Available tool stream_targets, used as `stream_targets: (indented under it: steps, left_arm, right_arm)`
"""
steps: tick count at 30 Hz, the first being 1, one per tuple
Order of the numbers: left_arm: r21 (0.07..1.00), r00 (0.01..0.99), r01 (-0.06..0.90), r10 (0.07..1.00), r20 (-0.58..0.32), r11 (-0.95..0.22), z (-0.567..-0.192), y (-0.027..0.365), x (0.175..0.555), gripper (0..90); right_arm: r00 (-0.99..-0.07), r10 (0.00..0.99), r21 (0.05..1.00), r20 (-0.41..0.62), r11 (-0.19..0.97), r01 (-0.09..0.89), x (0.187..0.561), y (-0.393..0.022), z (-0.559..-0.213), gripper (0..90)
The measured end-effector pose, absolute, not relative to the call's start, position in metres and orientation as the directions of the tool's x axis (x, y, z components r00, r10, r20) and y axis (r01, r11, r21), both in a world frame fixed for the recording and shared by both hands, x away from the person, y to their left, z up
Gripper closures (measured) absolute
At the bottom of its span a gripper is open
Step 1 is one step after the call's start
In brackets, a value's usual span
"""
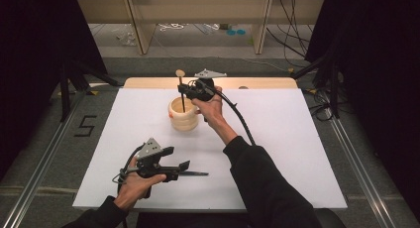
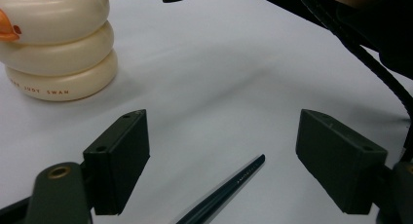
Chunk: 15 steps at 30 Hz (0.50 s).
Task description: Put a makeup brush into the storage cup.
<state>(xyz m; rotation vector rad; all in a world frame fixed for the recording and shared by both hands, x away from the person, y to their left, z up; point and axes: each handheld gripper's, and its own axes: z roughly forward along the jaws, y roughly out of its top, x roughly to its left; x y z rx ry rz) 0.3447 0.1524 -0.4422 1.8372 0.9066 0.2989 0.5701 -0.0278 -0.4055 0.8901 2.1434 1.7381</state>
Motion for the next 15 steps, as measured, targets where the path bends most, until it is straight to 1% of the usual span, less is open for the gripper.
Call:
stream_targets:
  steps: [1, 11, 14, 15]
  left_arm:
    - [0.872, 0.686, 0.448, 0.701, -0.194, -0.197, -0.4422, 0.1526, 0.3447, 19.9]
    - [0.872, 0.686, 0.448, 0.701, -0.195, -0.196, -0.4422, 0.1526, 0.3446, 19.7]
    - [0.874, 0.688, 0.445, 0.699, -0.194, -0.196, -0.4419, 0.153, 0.3448, 19.6]
    - [0.874, 0.687, 0.447, 0.7, -0.196, -0.194, -0.442, 0.153, 0.3447, 19.6]
  right_arm:
    - [-0.783, 0.591, 0.943, 0.193, 0.109, 0.315, 0.5694, -0.0279, -0.4054, 83.2]
    - [-0.777, 0.599, 0.94, 0.194, 0.112, 0.322, 0.5691, -0.027, -0.411, 82.0]
    - [-0.758, 0.609, 0.926, 0.234, 0.097, 0.364, 0.5692, -0.028, -0.4121, 65.8]
    - [-0.749, 0.621, 0.926, 0.232, 0.095, 0.366, 0.569, -0.0294, -0.4121, 60.3]
